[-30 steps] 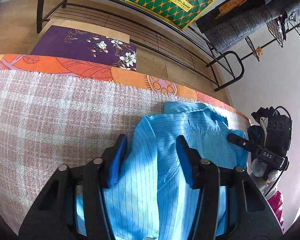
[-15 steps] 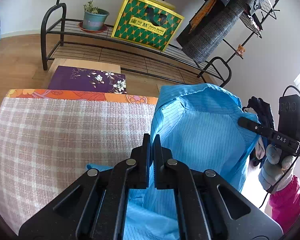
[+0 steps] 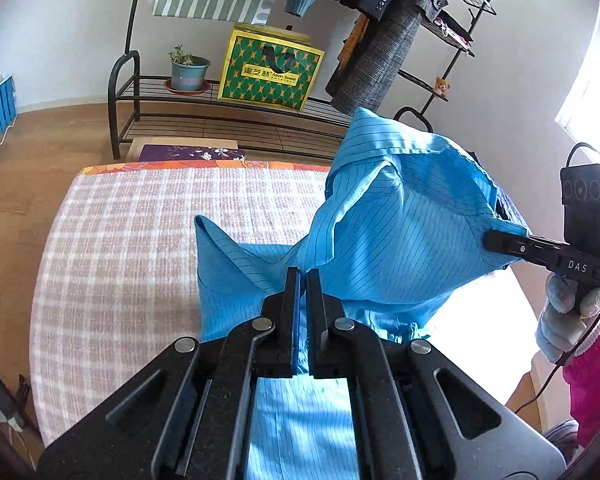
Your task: Fold large clothes
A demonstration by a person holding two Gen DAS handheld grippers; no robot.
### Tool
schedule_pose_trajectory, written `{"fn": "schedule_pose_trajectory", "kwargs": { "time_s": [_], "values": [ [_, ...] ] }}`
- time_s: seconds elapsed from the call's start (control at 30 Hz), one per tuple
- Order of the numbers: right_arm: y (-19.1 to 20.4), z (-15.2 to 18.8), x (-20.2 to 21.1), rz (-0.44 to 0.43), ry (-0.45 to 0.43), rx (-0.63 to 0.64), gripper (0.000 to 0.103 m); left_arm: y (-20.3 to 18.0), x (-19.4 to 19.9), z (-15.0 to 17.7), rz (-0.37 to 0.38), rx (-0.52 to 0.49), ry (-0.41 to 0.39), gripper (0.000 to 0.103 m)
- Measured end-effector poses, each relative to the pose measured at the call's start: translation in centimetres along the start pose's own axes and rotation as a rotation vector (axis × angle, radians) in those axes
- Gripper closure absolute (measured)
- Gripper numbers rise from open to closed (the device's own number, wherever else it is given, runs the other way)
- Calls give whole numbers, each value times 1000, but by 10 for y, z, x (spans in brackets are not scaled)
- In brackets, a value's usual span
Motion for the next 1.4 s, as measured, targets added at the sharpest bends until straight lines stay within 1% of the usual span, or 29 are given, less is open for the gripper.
{"fn": "schedule_pose_trajectory", "kwargs": {
  "time_s": [0.07, 0.13, 0.27, 0.4, 0.57, 0.6, 0.67, 0.77, 0.83, 0.87, 0.9, 0.93, 0.97, 1.03, 1.1, 1.13, 1.17, 1.2, 1.23, 1.27, 1.33, 1.4],
  "values": [
    [14, 24, 8, 11, 16, 16, 103, -5, 18, 27, 9, 13, 7, 103],
    [26, 53, 14, -6, 31, 11, 103, -6, 32, 54, 16, 27, 19, 103],
    [41, 111, 15, 4, 82, 29, 103, -4, 46, 110, 30, 75, 55, 103],
    [42, 165, 11, 14, 137, 17, 103, 5, 43, 164, 30, 139, 108, 103],
    [29, 212, 6, 30, 166, -23, 103, 8, 27, 220, 22, 174, 182, 103],
    [26, 219, 4, 32, 174, -31, 103, 7, 25, 229, 19, 171, 193, 103],
    [22, 231, 1, 46, 189, -33, 103, 4, 23, 242, 1, 135, 213, 103],
    [23, 244, 0, 25, 200, -38, 102, 0, 24, 254, -9, 92, 239, 103],
    [30, 251, 2, 2, 205, -39, 97, 2, 30, 256, -31, 70, 235, 103],
    [32, 252, 4, -1, 208, -29, 93, 3, 34, 258, -32, 67, 238, 103],
    [33, 254, 6, -1, 214, -19, 82, 5, 39, 259, -25, 69, 241, 103],
    [35, 255, 11, -3, 215, -12, 76, 7, 44, 260, -20, 73, 244, 101],
    [36, 256, 17, -4, 211, -8, 71, 9, 51, 259, -11, 76, 245, 98],
    [38, 258, 33, -37, 183, -12, 71, 9, 66, 256, 27, 83, 225, 78],
    [40, 258, 53, -93, 134, -37, 64, 13, 83, 246, 54, 102, 180, 72],
    [38, 257, 61, -120, 105, -58, 61, 17, 88, 238, 63, 121, 154, 66],
    [35, 254, 69, -139, 71, -90, 52, 24, 92, 229, 66, 152, 129, 61],
    [28, 251, 74, -140, 36, -130, 46, 35, 92, 220, 61, 191, 108, 49],
    [19, 249, 76, -131, 10, -172, 46, 46, 87, 210, 55, 243, 100, 46],
    [9, 246, 75, -121, -4, -215, 46, 59, 80, 204, 57, 306, 106, 46],
    [-9, 244, 67, -91, -12, -287, 47, 81, 58, 195, 99, 427, 135, 46],
    [-24, 246, 54, -80, -12, -354, 48, 95, 33, 195, 124, 504, 182, 46]
  ]
}}
Point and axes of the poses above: each gripper's, at about its wrist camera, not at the fingertips, and x roughly against the way its jaws point, y to its left, z to its underside, the point moved 7 cm from there along -x, roughly the way its jaws point, and after that the axes turned 4 degrees about -z, right-handed, at the moved point
